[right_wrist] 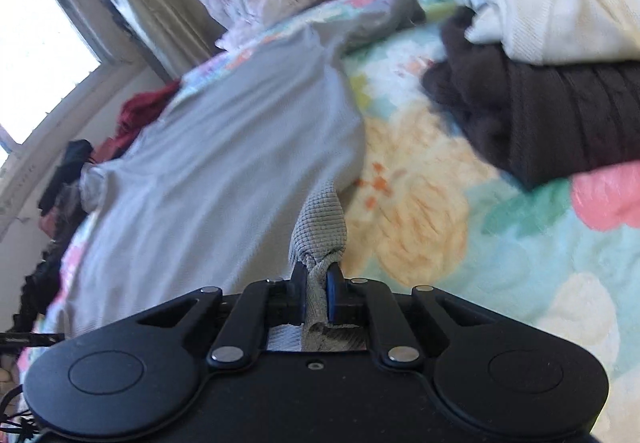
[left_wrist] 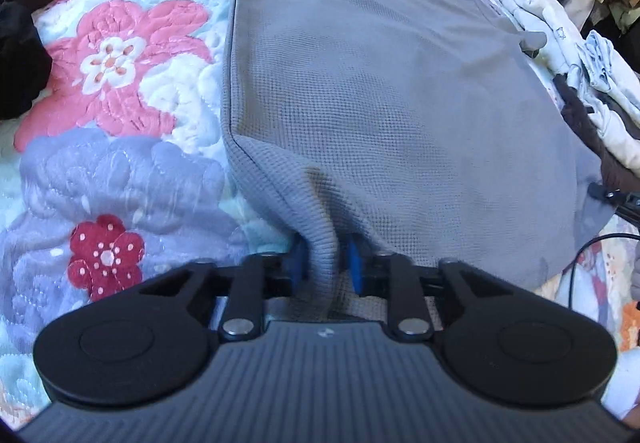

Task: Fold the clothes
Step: 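Grasp the shirt hem with the left gripper while the right gripper grasps the hem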

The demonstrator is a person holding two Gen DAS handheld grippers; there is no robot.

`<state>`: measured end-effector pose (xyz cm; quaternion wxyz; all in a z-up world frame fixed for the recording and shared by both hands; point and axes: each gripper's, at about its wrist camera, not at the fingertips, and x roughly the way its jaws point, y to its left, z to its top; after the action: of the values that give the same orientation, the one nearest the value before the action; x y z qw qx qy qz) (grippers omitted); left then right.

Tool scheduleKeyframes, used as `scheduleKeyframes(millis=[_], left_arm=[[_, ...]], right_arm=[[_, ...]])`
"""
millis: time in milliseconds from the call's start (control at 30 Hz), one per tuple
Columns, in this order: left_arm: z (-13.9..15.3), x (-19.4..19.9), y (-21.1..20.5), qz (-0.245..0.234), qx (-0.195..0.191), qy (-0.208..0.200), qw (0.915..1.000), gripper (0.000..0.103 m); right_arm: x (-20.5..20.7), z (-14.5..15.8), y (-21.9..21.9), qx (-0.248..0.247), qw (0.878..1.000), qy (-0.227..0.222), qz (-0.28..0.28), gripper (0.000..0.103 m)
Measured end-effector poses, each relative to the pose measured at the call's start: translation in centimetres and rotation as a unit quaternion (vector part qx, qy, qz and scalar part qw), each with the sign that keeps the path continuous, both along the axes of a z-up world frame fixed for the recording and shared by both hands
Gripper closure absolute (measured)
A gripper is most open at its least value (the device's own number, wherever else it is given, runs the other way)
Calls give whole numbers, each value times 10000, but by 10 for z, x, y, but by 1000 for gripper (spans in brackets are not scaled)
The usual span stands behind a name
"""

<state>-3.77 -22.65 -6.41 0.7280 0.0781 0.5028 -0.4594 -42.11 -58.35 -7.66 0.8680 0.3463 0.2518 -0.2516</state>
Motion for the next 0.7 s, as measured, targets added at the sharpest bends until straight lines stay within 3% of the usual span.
scheduleKeyframes(millis=[167,300,467,700], left_arm=[[16,0,-7,156,-160,-184,9996,98],[35,7,-11,377,-565,-378,9970,98],[52,11,-26,457,-1035,-561,9920,98],[65,17,-39,668,-1241,-648,9879,98]], right_arm=[[3,4,-10,-44,9994,-273,219,91],[9,21,-29,-79,9986,-425,301,92],[30,49,-45,-526,9953,-492,646,93],[61,73,-74,-592,9898,-727,1070,93]])
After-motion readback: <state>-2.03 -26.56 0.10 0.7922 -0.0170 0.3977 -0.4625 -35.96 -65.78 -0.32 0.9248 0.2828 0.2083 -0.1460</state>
